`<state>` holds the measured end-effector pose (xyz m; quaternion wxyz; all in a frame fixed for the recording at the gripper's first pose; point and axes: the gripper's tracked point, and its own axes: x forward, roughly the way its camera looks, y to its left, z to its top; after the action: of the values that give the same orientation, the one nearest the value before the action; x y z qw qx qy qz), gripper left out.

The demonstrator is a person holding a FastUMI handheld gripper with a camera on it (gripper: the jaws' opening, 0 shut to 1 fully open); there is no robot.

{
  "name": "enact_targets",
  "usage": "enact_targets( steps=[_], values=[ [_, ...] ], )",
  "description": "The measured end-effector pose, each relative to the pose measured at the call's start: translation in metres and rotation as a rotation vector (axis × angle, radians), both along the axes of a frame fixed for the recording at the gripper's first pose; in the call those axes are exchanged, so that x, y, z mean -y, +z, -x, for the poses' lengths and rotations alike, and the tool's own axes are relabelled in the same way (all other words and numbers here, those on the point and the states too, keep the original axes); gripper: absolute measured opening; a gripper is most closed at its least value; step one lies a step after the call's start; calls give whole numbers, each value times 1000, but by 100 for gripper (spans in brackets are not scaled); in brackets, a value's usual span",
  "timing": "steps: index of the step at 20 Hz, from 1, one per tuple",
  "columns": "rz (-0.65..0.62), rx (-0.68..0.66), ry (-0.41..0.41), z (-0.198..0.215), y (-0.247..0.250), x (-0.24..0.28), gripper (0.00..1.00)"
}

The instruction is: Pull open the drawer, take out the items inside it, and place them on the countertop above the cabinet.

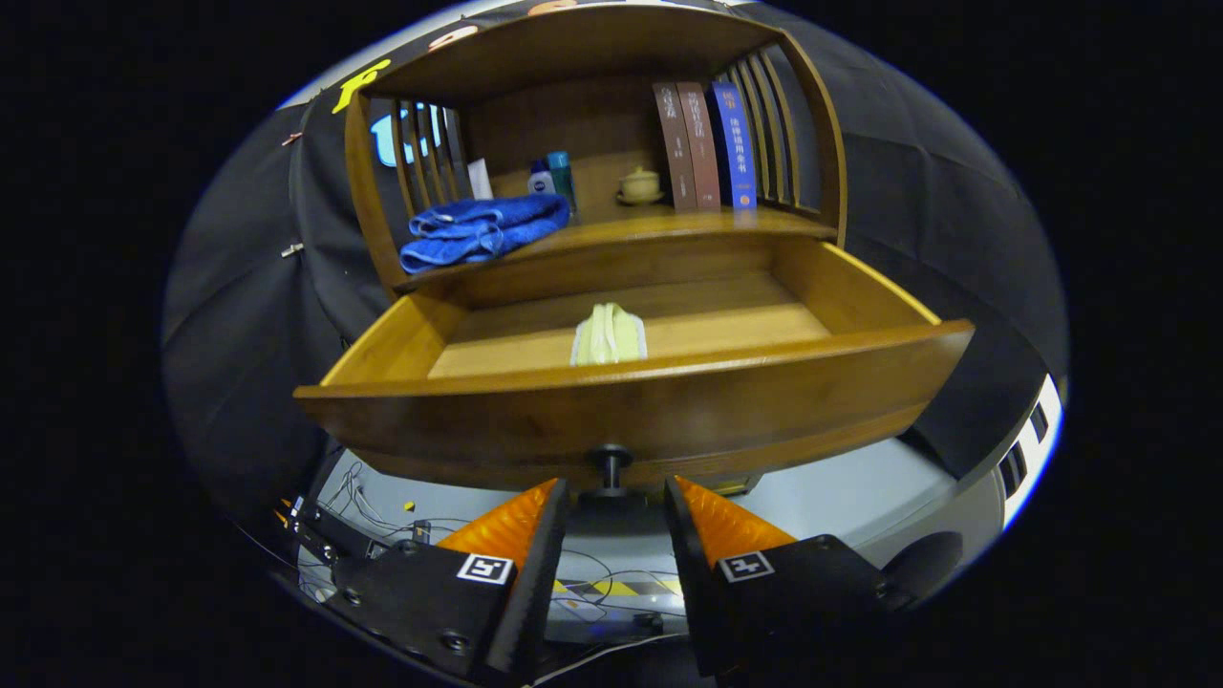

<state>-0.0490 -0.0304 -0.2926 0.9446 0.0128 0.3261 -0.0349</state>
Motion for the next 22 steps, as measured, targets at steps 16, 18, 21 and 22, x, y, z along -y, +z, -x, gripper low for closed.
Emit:
enact_targets(
  steps=[16,18,21,22],
  values=[
    [9,-105,0,-175,44,-6,98],
    [16,-160,-12,-188,28,0,98],
    [31,-276,-19,-195,-5,5,97],
    [40,-313,-17,-195,-15,6,98]
  ],
)
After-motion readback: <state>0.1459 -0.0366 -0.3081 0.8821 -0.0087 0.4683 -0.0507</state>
